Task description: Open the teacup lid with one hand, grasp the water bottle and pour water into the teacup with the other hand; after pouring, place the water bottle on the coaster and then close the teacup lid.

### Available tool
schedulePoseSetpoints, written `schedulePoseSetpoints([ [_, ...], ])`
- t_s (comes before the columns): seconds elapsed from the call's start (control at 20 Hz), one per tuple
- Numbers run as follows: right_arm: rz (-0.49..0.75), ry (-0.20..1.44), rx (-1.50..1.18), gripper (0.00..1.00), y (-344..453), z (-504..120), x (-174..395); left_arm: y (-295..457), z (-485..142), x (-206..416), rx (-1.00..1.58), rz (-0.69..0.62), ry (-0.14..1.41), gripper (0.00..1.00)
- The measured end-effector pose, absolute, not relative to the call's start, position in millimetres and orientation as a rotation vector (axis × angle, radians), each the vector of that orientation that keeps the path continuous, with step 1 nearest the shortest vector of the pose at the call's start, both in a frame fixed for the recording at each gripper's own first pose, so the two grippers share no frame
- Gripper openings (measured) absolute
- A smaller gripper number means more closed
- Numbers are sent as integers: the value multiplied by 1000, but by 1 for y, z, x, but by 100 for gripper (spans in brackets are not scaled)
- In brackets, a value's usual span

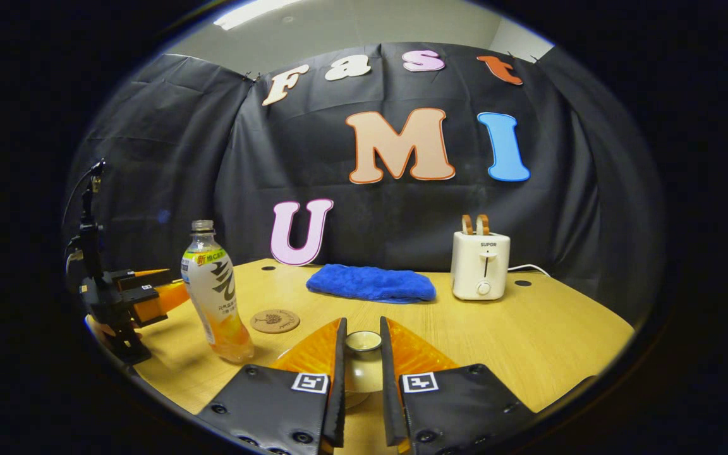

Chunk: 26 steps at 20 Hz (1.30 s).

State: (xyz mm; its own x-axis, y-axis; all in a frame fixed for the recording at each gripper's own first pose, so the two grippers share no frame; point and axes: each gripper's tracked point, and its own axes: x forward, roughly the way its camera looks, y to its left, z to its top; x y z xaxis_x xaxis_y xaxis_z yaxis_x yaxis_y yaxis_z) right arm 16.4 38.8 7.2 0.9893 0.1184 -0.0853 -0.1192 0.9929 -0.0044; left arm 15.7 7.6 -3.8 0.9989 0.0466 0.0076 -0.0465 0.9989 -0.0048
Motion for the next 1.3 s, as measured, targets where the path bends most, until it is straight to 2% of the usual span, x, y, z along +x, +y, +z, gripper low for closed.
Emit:
schedulePoseSetpoints([
  [0.3,96,61,4,28,16,21,9,0,-5,10,3,2,6,95],
  [0.6,68,42,10,29,-4,35,8,-38,-8,-14,-20,-128,27,95],
  [0.65,66,43,11,27,-5,35,8,-44,-8,-17,-17,-149,32,95],
  [0.7,64,41,12,29,-7,37,8,-48,-9,-19,-10,-167,36,95],
  [0.85,67,33,11,29,-8,41,6,-62,-9,-23,3,-207,40,95],
  [1.05,65,30,4,27,-11,44,6,-80,-9,-24,0,-257,44,95],
  [1.3,46,20,7,28,-23,50,3,-98,-10,-12,-22,-290,55,95],
])
